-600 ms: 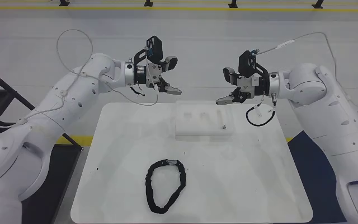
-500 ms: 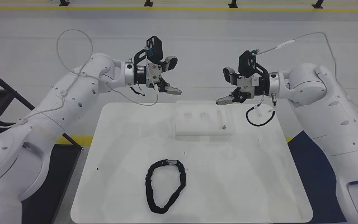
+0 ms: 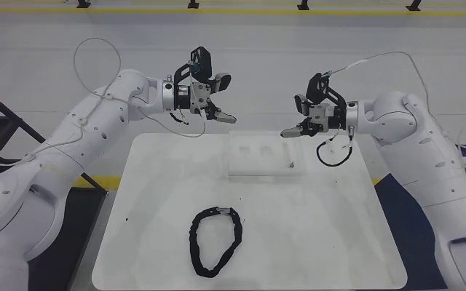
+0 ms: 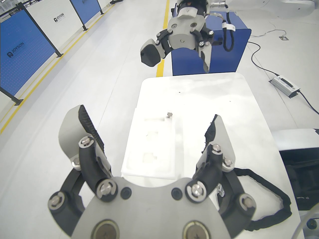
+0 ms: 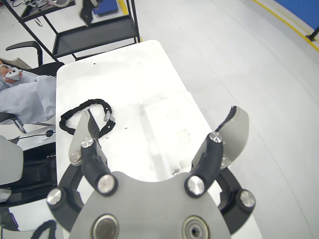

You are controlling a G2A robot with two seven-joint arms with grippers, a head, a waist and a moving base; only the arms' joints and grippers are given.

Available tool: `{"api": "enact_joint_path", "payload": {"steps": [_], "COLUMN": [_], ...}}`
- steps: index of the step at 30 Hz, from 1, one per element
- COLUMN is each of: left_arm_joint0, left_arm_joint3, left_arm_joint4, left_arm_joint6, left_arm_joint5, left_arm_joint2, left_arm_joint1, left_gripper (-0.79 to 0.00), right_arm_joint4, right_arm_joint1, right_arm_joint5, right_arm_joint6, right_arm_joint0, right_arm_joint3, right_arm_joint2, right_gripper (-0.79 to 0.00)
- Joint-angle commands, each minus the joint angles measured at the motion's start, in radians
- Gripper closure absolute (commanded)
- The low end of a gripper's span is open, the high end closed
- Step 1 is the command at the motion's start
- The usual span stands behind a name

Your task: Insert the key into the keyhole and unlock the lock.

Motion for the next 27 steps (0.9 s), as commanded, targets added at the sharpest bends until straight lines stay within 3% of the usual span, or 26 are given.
{"api": "enact_joint_path", "payload": {"steps": [1,17,24,27], "left_arm_joint0": [0.0,0.0,0.0,0.0], "left_arm_joint3": [0.0,0.0,0.0,0.0], "left_arm_joint4": [0.0,0.0,0.0,0.0], "left_arm_joint6": [0.0,0.0,0.0,0.0], "left_arm_joint5": [0.0,0.0,0.0,0.0], "left_arm_joint2": [0.0,0.0,0.0,0.0], "left_arm_joint1": [0.0,0.0,0.0,0.0], "left_gripper": [-0.785,-0.785,-0.785,-0.785], "right_arm_joint4": [0.021,0.102,0.102,0.1], "right_arm_joint1": [-0.01,-0.161,-0.211,-0.236], "right_arm_joint5": [0.006,0.106,0.245,0.35], "right_arm_joint6": [0.02,0.094,0.15,0.186], "right_arm_joint0": [0.017,0.143,0.157,0.162], "right_arm_joint3": [0.05,0.42,0.504,0.534], "right_arm_joint2": [-0.025,-0.242,-0.288,-0.308], "right_gripper": [-0.785,-0.785,-0.785,-0.785]}}
